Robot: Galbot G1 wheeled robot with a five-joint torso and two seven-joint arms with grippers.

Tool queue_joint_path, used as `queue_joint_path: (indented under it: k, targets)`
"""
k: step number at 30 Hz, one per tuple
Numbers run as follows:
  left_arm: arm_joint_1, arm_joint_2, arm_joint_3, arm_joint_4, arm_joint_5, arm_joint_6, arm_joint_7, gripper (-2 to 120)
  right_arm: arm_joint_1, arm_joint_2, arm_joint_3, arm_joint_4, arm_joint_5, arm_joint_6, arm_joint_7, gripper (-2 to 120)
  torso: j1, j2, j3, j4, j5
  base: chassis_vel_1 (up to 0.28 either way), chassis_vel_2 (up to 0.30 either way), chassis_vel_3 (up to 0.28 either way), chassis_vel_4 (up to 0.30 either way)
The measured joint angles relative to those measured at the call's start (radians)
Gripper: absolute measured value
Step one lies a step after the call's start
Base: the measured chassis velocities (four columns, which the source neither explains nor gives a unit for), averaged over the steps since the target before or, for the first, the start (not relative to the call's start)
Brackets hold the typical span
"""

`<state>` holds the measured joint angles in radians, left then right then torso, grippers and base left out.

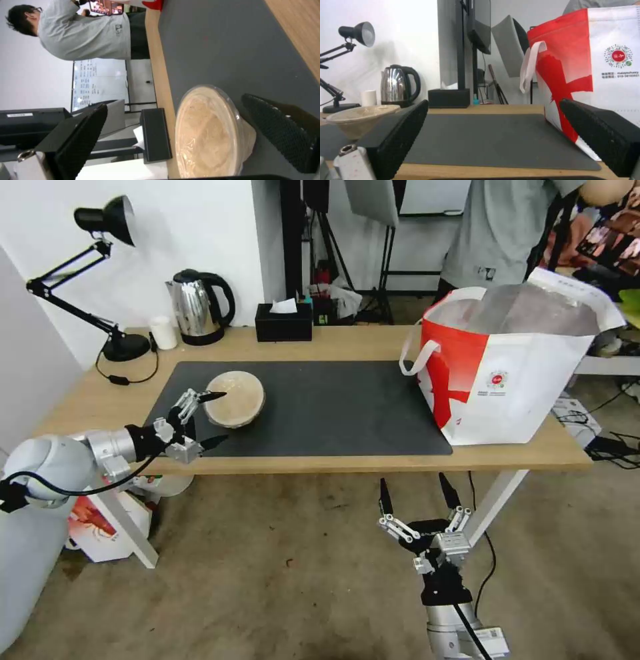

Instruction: Pick up the trash from the table and place it into the takeout bag.

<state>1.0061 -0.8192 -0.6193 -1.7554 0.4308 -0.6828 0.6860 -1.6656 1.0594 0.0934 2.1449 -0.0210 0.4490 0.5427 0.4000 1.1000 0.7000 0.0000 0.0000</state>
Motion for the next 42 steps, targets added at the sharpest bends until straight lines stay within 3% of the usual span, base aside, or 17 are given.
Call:
queue_joint_path:
  k: [26,42]
  targets:
    - [-0.002,0.015,-0.021,0.012,0.009,0.006,0.004,100,0.000,0.000,0.000,0.000,0.000,0.000,0.000,100,0.000,0.000,0.000,0.0000,0.0000,0.000,0.000,0.000,0.000]
    - [-0.041,-0.017,0.007,0.046,0.064,0.005,0.005,100,0.000,0.000,0.000,0.000,0.000,0.000,0.000,100,0.000,0.000,0.000,0.0000,0.0000,0.000,0.000,0.000,0.000]
